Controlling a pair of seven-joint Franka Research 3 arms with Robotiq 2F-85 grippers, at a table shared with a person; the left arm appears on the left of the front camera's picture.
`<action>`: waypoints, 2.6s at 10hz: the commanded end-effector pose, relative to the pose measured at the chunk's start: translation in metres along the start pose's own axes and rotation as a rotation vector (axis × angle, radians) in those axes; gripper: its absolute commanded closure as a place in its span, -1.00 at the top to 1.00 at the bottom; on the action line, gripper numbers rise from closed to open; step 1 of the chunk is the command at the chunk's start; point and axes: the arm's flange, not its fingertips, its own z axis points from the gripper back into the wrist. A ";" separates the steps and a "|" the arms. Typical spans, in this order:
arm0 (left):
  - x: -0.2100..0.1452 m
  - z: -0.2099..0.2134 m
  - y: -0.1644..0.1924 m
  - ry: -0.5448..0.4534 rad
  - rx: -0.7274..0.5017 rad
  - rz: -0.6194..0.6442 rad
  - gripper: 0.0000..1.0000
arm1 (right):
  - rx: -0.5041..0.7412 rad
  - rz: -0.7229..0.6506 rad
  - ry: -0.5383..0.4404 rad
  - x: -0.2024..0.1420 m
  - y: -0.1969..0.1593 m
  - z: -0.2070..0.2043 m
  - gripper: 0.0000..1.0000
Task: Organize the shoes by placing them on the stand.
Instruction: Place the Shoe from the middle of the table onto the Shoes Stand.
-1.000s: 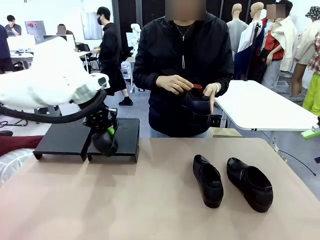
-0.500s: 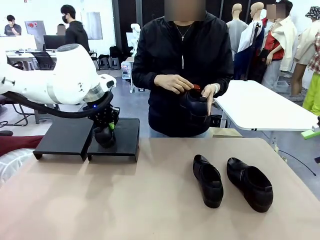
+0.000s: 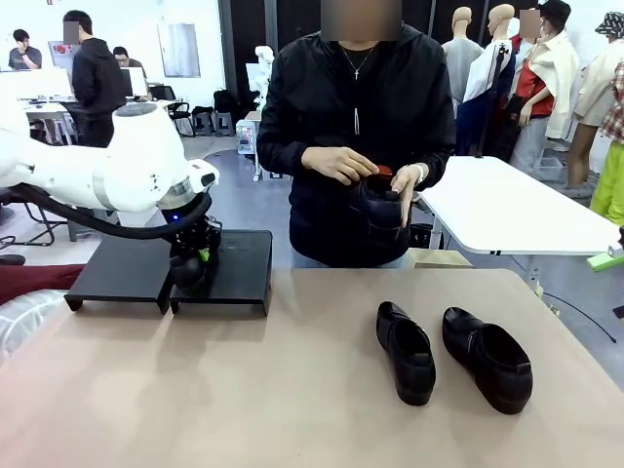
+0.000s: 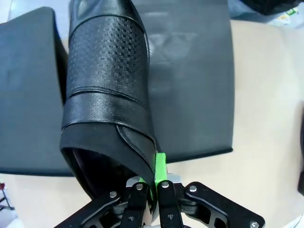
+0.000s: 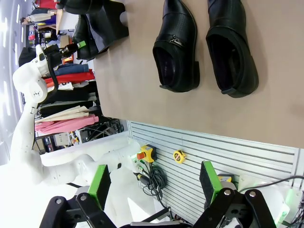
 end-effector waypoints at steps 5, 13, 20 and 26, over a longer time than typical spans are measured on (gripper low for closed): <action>0.018 0.050 0.110 0.046 0.129 0.125 -1.00 | 0.003 -0.013 0.004 0.000 0.003 0.003 1.00; 0.016 0.034 0.145 0.081 0.151 0.195 -1.00 | 0.003 -0.013 0.004 0.000 0.003 0.003 1.00; 0.044 0.011 0.161 -0.010 0.187 0.068 -1.00 | 0.003 -0.013 0.004 0.000 0.003 0.003 1.00; 0.043 0.011 0.162 -0.026 0.263 0.074 1.00 | 0.003 -0.013 0.004 0.000 0.003 0.003 1.00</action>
